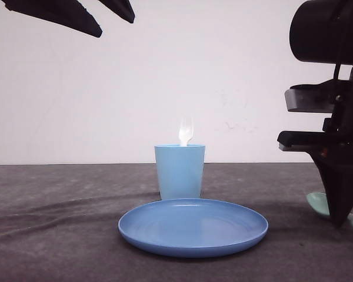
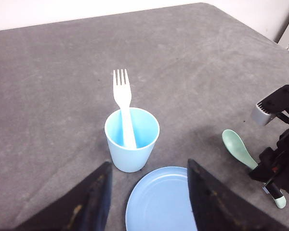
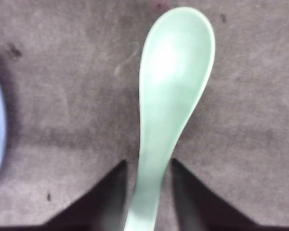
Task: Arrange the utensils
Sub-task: 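Lower the right gripper onto the green spoon handle and close, then lift the green spoon with the right gripper over the cup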
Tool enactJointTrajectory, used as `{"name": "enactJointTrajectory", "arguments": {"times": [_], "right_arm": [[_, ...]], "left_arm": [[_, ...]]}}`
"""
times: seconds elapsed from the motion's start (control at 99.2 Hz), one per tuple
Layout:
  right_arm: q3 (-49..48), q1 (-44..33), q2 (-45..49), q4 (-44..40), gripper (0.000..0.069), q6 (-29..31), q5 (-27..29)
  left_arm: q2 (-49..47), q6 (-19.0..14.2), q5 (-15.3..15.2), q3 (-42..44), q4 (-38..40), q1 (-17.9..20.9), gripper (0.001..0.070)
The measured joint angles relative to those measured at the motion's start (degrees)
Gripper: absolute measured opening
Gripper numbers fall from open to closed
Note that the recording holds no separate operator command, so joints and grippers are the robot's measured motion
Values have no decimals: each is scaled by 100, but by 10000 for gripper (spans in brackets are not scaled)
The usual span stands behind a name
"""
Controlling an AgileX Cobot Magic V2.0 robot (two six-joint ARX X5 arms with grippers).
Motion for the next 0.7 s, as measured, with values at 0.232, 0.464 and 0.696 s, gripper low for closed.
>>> {"name": "enactJointTrajectory", "arguments": {"times": [0.232,0.464,0.696], "right_arm": [[0,0,0,114,71,22,2],[0,0,0,129,64,17,90],[52,0,-199,120,62,-79,146]], "left_arm": [[0,-2,-2,0,-118,-24,294],[0,0,-2,0,-133,-26,294],[0,-2,-2,0,-264,-31,294]]}}
